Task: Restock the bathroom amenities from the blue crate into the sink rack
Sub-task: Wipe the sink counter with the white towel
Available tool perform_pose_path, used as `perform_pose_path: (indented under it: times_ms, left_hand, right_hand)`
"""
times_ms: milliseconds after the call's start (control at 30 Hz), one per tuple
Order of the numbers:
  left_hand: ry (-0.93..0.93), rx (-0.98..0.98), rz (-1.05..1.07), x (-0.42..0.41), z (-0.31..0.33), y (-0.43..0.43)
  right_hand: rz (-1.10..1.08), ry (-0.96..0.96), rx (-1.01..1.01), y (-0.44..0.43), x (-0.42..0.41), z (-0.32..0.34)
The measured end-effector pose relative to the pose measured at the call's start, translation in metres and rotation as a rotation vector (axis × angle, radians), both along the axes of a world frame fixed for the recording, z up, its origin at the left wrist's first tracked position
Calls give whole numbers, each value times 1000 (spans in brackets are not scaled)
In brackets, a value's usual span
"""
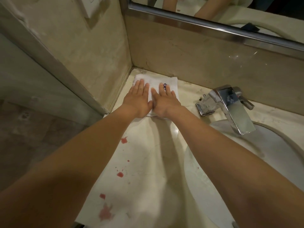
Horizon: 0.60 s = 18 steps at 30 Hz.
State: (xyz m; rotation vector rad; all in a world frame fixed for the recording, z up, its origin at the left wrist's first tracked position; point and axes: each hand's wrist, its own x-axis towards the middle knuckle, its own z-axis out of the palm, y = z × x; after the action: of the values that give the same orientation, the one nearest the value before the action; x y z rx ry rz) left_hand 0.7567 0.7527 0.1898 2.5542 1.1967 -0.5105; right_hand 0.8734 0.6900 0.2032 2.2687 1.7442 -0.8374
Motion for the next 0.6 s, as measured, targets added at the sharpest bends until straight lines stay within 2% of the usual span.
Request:
perform_pose_path:
  times_ms: [600]
  left_hand:
    - [165,4,-69,-60,11,-30]
  right_hand:
    - [26,-36,-56,-44,-65,3]
